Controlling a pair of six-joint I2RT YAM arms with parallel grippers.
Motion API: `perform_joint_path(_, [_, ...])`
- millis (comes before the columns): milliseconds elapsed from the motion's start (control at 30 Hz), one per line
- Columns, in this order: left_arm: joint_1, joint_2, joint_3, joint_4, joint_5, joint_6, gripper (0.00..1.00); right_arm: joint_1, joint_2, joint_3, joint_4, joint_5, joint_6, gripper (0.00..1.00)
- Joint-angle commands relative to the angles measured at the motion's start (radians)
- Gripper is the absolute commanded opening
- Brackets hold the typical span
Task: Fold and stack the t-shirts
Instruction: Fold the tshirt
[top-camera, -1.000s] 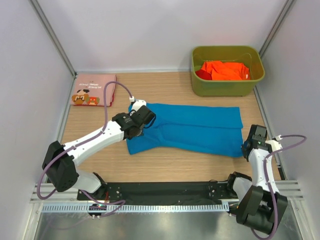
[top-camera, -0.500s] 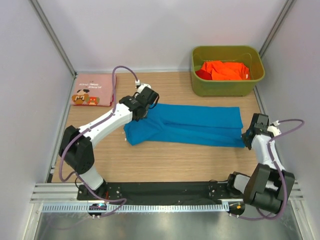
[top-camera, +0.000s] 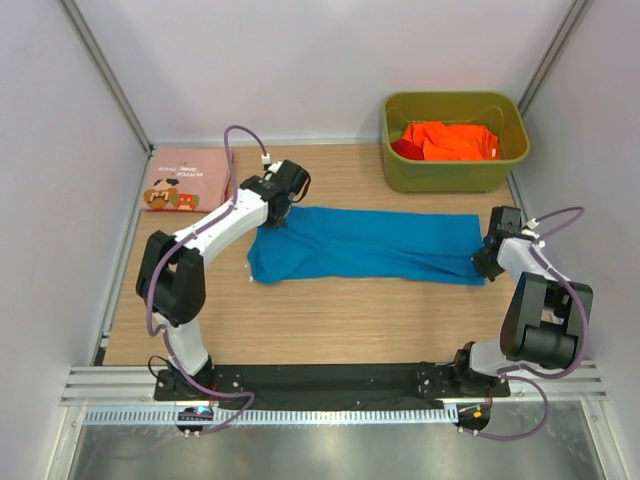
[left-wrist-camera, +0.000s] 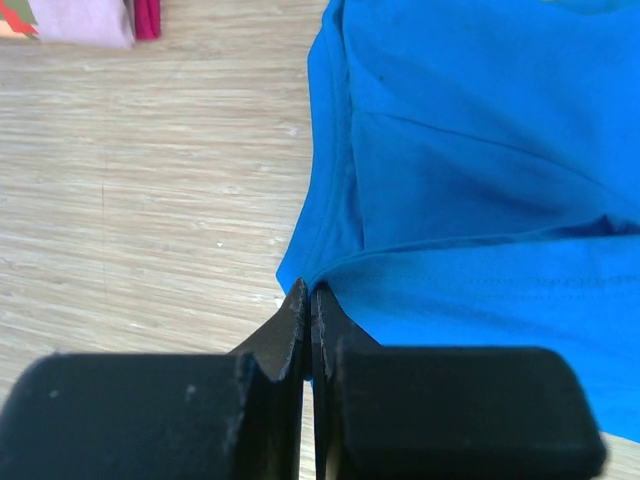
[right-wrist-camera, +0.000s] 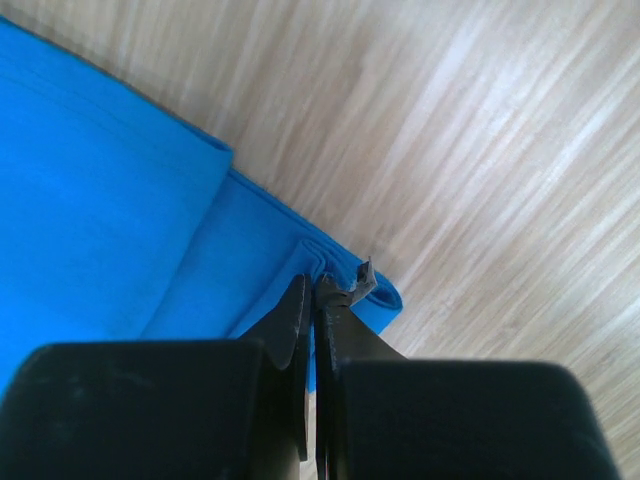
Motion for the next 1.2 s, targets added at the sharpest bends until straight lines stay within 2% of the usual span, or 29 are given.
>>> perform_joint_path(0, [0.012,0.012,0.016,-0.032,0.001,-0.023,0.0,0.026,0.029,0.094,-0.001,0.056,-0.018,0.06])
perform_joint_path(67, [0.012,0.015,0.003,-0.032,0.012,-0.026,0.0,0.033,0.031,0.12,-0.008,0.067,-0.015,0.14])
perform_joint_path(267, [0.017,0.04,-0.018,-0.029,0.024,-0.031,0.0,0.033,-0.013,0.137,0.052,0.038,-0.032,0.21])
perform_joint_path(400, [0.018,0.044,-0.016,-0.031,0.047,-0.035,0.0,0.033,0.003,0.169,-0.027,0.033,-0.018,0.25])
perform_joint_path(567, [0.018,0.044,-0.013,-0.034,0.081,-0.034,0.0,0.033,-0.023,0.172,-0.143,0.053,0.015,0.37])
perform_joint_path(733, [0.018,0.049,-0.011,-0.014,0.109,-0.028,0.0,0.033,-0.041,0.103,-0.091,-0.008,0.026,0.38])
perform_joint_path(900, [0.018,0.024,-0.004,0.123,0.179,0.073,0.0,0.033,-0.061,0.06,-0.003,-0.083,-0.012,0.38])
perform_joint_path(1000, [0.018,0.024,0.022,0.176,0.19,0.107,0.0,0.035,-0.13,0.045,0.063,-0.19,-0.083,0.38])
perform_joint_path(1167, [0.018,0.038,0.033,0.281,0.241,0.211,0.0,0.044,-0.217,0.042,0.094,-0.233,-0.132,0.39])
